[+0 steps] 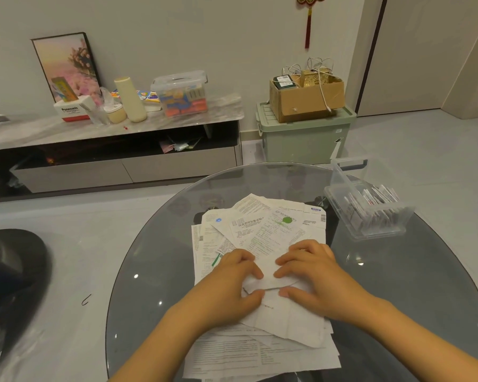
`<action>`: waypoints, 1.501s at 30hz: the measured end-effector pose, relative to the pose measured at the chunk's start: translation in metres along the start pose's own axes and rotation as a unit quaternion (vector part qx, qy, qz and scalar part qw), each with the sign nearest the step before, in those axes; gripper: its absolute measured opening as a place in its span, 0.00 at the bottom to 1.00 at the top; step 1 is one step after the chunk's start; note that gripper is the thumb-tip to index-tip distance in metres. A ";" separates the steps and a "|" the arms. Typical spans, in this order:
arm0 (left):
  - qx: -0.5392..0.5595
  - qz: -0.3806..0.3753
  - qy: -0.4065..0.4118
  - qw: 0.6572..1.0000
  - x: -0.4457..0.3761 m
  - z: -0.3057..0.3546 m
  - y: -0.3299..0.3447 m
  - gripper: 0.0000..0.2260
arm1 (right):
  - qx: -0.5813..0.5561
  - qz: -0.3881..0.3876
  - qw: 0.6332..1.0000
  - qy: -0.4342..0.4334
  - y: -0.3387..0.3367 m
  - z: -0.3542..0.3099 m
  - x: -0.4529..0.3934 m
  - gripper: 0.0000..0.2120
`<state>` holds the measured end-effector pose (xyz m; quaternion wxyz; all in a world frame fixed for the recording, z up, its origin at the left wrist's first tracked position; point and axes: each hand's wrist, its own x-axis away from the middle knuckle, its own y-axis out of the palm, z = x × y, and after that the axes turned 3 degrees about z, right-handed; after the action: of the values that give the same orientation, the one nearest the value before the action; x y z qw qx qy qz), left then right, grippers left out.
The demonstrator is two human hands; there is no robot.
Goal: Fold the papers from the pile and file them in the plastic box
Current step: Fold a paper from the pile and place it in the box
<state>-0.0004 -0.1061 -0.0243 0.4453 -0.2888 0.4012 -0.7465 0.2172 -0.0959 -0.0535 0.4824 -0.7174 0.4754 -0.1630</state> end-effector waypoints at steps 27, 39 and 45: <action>-0.064 0.091 0.030 0.993 -0.012 0.001 0.009 0.07 | -0.019 -0.032 0.995 0.090 -0.009 -0.008 0.000 0.08; -0.043 -0.008 0.050 0.998 0.002 0.007 -0.001 0.14 | -0.044 -0.147 0.988 0.016 -0.017 -0.017 0.015 0.12; -0.020 -0.047 0.034 0.998 0.003 0.008 -0.004 0.21 | -0.092 -0.068 0.993 0.011 -0.019 -0.017 0.013 0.18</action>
<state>0.0025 -0.1101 -0.0165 0.3897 -0.2906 0.4170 -0.7680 0.2222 -0.1145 -0.0327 0.3972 -0.7877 0.4433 -0.1591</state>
